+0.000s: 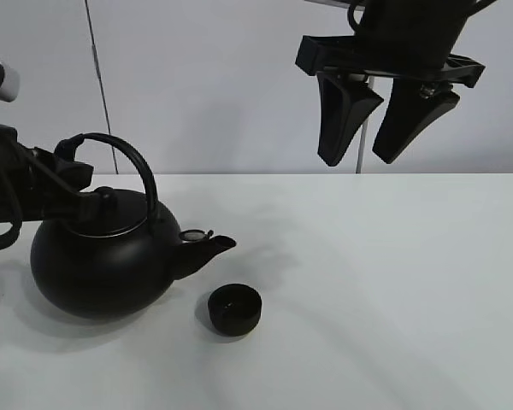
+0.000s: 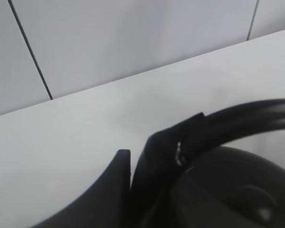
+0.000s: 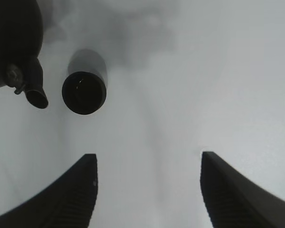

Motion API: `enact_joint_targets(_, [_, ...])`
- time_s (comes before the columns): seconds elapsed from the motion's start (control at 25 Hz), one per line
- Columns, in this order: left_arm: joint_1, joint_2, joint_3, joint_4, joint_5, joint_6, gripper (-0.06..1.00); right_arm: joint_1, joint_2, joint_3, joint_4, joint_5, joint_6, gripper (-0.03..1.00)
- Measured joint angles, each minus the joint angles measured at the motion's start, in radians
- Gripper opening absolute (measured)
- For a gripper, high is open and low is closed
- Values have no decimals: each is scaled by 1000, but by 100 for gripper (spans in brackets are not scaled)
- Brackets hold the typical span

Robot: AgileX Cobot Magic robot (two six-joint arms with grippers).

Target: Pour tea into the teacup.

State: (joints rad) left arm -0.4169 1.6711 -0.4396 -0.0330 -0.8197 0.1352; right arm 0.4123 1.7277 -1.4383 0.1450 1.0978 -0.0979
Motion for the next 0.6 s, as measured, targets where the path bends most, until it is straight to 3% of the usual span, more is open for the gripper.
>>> enact_joint_targets(0.6, [0, 0, 0, -2, 21, 130, 12, 0, 0, 0, 0, -2, 0, 43])
